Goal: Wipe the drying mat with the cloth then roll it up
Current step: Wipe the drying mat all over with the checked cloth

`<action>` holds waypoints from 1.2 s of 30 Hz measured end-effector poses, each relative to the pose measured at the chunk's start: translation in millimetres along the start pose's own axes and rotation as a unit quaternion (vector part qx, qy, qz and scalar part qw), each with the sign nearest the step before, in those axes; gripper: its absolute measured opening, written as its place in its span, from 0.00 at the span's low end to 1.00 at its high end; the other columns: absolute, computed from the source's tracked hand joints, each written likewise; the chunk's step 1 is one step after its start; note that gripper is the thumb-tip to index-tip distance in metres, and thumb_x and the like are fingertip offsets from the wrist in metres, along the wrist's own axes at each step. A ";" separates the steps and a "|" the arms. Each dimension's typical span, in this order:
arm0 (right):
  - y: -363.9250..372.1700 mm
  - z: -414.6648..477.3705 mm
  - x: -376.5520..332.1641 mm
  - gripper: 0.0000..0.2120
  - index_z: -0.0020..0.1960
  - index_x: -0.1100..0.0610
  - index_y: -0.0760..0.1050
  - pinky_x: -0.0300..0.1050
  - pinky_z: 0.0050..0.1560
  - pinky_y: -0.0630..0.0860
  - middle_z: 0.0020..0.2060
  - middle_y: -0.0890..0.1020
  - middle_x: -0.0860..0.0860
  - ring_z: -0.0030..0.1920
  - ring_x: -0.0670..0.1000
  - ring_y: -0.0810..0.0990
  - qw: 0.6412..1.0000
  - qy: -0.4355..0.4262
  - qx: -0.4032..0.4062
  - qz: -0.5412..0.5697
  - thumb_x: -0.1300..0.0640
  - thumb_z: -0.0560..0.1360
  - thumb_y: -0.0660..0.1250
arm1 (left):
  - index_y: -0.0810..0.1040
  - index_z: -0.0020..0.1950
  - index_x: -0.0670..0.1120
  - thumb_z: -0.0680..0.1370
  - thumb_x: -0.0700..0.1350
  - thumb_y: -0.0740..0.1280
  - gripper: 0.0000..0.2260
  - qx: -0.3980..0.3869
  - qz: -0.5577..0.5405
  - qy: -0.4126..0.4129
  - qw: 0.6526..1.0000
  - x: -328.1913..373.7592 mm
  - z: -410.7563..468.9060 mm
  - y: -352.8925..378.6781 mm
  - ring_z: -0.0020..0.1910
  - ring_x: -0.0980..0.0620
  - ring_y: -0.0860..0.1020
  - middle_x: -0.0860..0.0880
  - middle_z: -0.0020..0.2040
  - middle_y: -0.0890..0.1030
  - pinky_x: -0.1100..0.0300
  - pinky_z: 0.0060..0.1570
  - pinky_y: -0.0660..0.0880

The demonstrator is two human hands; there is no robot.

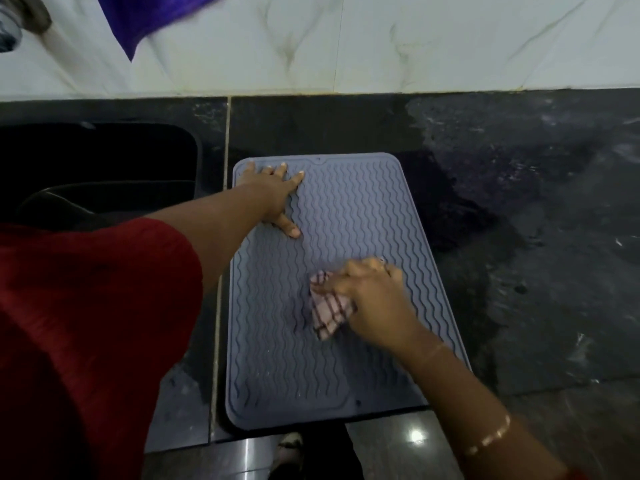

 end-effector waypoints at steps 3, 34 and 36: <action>0.8 -16.6 -3.5 0.22 0.57 0.38 0.76 0.43 0.51 0.52 0.50 0.77 0.45 0.57 0.51 0.69 0.999 -0.006 -0.047 0.019 0.60 0.69 0.65 | 0.35 0.76 0.52 0.66 0.69 0.67 0.53 0.013 0.020 -0.015 1.000 6.2 -6.7 -2.9 0.76 0.40 0.44 0.42 0.78 0.42 0.39 0.72 0.38; 1.3 -31.8 -31.2 0.19 0.61 0.49 0.74 0.61 0.63 0.68 0.58 0.78 0.52 0.62 0.58 0.72 0.991 0.103 -0.082 -0.017 0.56 0.71 0.68 | 0.50 0.77 0.55 0.79 0.62 0.54 0.29 0.103 -0.302 -0.028 0.947 66.3 -96.2 95.6 0.75 0.43 0.36 0.49 0.78 0.41 0.40 0.68 0.31; 2.6 -55.4 -33.2 0.18 0.60 0.48 0.75 0.60 0.63 0.67 0.58 0.77 0.51 0.63 0.58 0.71 0.992 0.089 -0.089 -0.024 0.56 0.70 0.67 | 0.46 0.77 0.56 0.79 0.61 0.53 0.29 0.101 -0.272 -0.024 0.957 66.0 -97.4 98.7 0.75 0.43 0.35 0.49 0.78 0.40 0.39 0.67 0.30</action>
Point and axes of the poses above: each hand's wrist, its own z-axis towards the middle knuckle, its own y-axis out of the palm, x = y × z, the point moved 4 cm from there along z, towards the middle knuckle
